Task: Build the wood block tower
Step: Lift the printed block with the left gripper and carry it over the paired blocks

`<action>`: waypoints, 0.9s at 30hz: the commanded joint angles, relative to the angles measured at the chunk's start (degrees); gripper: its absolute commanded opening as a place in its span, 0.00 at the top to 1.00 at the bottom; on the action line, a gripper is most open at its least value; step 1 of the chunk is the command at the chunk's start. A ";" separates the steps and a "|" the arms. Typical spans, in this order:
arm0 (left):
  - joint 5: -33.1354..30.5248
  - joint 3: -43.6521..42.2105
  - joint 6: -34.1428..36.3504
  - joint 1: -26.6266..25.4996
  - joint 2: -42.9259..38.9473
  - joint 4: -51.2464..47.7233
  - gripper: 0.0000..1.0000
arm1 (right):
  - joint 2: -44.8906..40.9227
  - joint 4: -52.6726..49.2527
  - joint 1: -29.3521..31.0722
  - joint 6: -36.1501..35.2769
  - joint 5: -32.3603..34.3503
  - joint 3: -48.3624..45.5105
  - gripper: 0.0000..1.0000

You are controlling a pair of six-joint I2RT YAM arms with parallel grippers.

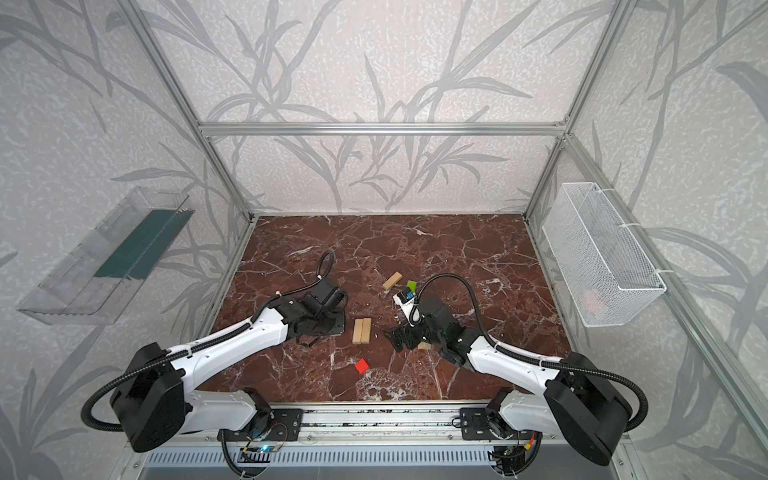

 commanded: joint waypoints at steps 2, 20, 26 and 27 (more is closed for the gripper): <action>0.35 3.12 3.43 -2.47 -0.27 -1.23 1.00 | -2.23 1.85 -0.86 -1.90 -2.61 -0.63 0.01; -1.13 8.60 2.05 -7.21 9.91 0.27 1.00 | -2.30 2.31 -3.54 -2.85 -12.71 -0.67 0.01; -2.31 9.04 0.00 -7.30 12.74 0.78 1.00 | -0.17 3.79 -3.57 -1.76 -14.13 -0.22 0.01; -2.04 8.93 -0.45 -7.38 13.01 1.24 1.00 | 0.22 3.73 -3.67 -1.63 -14.56 -0.08 0.01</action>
